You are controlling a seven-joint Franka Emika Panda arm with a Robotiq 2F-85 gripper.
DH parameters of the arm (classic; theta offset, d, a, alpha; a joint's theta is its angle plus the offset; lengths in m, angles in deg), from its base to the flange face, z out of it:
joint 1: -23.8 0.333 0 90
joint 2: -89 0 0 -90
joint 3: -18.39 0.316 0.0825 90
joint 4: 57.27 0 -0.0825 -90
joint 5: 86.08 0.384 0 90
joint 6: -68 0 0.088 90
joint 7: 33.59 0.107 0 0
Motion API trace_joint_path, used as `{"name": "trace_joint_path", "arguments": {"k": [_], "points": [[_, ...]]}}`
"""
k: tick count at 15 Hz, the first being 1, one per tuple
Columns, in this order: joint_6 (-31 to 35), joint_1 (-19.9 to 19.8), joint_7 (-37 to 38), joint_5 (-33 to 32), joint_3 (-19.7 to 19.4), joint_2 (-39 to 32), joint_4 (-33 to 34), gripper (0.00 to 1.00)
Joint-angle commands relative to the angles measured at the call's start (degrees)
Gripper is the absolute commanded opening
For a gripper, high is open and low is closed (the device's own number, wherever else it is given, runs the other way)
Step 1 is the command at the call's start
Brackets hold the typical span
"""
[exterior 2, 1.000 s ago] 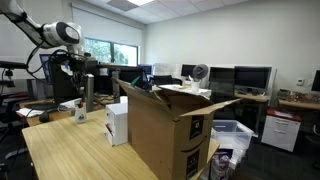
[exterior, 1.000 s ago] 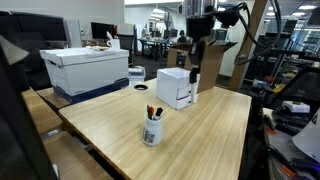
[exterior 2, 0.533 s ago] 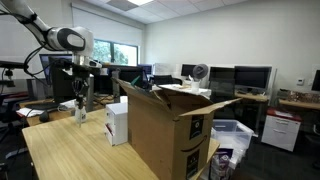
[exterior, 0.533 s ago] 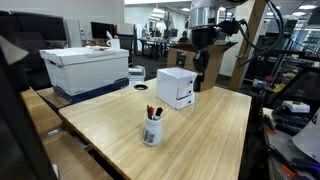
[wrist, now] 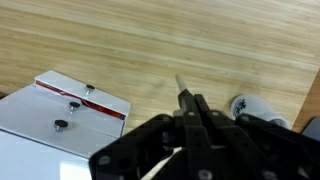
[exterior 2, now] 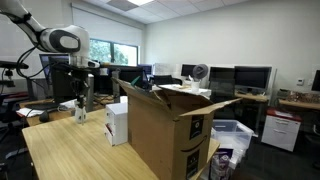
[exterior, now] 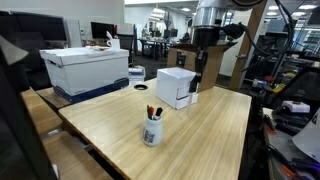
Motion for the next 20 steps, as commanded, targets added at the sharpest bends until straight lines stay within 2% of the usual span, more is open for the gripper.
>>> {"name": "trace_joint_path", "arguments": {"k": [1, 20], "points": [[2.3, 0.1, -3.1, 1.1, 0.3, 1.5, -2.8, 0.05], [4.4, -0.4, -5.5, 1.7, -0.4, -3.4, -2.3, 0.05]]}}
